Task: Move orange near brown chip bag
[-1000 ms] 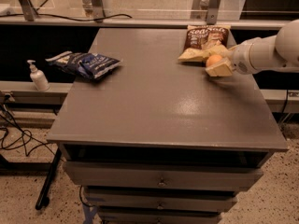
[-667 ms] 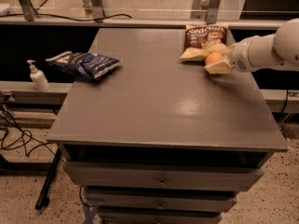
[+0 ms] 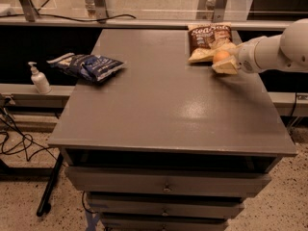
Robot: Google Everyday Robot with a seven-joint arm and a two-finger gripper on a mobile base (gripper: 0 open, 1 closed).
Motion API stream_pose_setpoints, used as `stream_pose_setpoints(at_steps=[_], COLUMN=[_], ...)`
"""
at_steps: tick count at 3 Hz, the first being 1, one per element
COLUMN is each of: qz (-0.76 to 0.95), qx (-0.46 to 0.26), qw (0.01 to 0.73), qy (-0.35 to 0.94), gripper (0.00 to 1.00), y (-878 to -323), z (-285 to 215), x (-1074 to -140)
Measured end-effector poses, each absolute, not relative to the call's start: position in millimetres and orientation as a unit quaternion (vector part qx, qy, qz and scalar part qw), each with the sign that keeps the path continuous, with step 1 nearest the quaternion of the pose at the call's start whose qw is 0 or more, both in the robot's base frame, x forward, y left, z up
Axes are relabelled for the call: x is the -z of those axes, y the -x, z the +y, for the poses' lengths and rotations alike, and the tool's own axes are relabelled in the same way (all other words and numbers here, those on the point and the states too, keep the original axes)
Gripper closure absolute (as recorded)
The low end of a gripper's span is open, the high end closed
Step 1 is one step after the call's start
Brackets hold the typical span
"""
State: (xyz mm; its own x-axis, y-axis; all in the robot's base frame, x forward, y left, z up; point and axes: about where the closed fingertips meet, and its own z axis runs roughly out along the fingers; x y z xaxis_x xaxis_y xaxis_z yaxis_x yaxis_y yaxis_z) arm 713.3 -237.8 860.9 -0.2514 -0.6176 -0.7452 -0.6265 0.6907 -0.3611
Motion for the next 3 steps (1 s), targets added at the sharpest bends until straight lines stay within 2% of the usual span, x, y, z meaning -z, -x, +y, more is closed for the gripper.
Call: stream_pose_setpoints(at_steps=[1,3], qz=[0.791,0.791], qx=[-0.006,-0.015], qw=[0.469,0.476], qy=[0.392,0.384], gripper=[0.00,0.00], y=[-714.4,-700.2], z=[-238.0,-248.7], x=[-859.6,-879.7])
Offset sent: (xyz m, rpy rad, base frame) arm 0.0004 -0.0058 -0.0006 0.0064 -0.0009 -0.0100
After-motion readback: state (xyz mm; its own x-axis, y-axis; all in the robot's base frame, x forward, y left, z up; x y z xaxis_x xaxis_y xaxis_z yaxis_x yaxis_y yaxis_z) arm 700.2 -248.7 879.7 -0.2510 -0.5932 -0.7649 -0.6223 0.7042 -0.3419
